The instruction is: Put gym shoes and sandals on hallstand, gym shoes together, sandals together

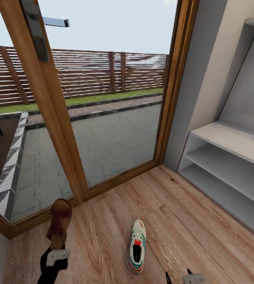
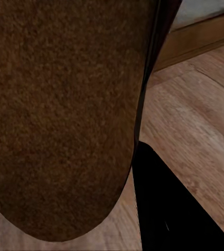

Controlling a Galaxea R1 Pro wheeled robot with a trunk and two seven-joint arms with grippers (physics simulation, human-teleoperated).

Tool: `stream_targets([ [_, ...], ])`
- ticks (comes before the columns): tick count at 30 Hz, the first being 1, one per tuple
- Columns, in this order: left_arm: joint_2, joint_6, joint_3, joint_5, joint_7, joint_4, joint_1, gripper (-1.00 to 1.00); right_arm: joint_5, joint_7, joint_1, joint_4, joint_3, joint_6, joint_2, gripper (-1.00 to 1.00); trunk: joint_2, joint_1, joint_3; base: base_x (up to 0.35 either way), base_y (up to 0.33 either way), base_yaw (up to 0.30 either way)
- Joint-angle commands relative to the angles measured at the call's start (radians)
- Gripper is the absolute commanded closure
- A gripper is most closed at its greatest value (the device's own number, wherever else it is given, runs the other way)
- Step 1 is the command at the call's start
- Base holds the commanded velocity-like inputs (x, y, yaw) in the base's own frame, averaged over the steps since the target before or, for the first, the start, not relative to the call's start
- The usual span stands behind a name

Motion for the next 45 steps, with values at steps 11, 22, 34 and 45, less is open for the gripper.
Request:
stream_targets([
  [11,-0.001,0.242,-0.003,-0.003,-0.008,-0.323,0.001,1.0,0.006,-0.086,-0.034,-0.177,-0.003,0.365,0.087,-1.0,0.0,0.0,-0.001,0.0,0.0,0.0],
  [22,-0.01,0.476,-0.001,-0.001,-0.128,-0.563,0.002,1.0,0.003,-0.093,-0.106,-0.337,-0.004,0.637,0.162,-1.0,0.0,0.0,-0.001,0.0,0.0,0.0],
  [34,-0.011,0.624,-0.117,-0.003,-0.188,-0.727,0.003,1.0,0.003,-0.092,-0.171,-0.318,-0.004,0.661,0.162,-1.0,0.0,0.0,-0.001,0.0,0.0,0.0],
  [45,-0.007,0.625,-0.165,0.004,-0.183,-0.728,0.003,1.0,0.004,-0.092,-0.171,-0.309,-0.005,0.661,0.162,-1.0,0.0,0.0,-0.003,0.0,0.0,0.059],
])
